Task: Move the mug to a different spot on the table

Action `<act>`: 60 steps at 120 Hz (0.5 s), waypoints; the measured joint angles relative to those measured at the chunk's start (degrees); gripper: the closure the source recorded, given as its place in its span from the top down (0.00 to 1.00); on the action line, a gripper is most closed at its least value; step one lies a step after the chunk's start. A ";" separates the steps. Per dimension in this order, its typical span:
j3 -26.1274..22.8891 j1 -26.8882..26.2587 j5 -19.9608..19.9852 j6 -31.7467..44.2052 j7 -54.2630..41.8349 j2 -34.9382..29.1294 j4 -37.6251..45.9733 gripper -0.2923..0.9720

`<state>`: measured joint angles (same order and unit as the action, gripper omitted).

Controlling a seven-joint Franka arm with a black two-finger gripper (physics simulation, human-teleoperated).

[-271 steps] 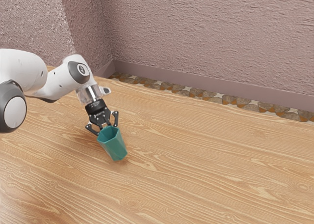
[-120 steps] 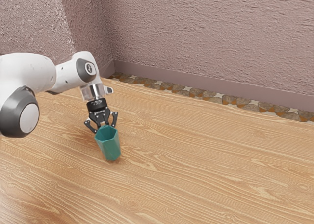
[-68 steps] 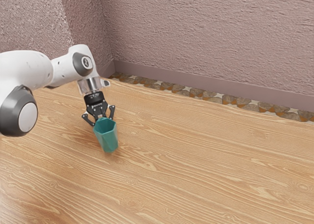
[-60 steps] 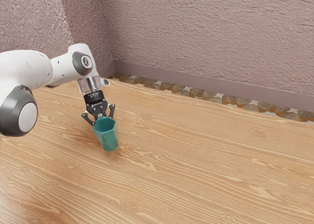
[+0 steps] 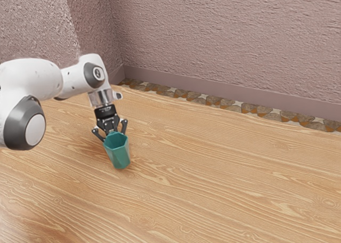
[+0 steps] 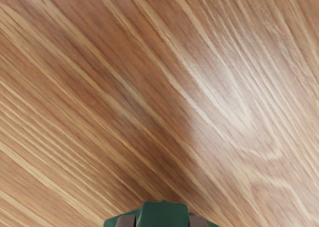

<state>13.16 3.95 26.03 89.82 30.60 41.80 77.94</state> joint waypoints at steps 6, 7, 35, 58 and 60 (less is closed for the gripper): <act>0.00 -0.10 0.00 0.10 0.04 0.23 0.02 0.23; 0.00 -0.11 -0.01 0.13 0.05 0.27 0.03 0.23; 0.02 -0.27 0.04 0.97 0.18 1.33 0.45 0.24; 0.04 -0.32 0.20 1.58 0.25 1.66 0.72 0.36; 0.05 -0.33 0.20 1.62 0.26 1.66 0.73 0.38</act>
<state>13.22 3.62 26.24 91.43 30.86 43.46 78.67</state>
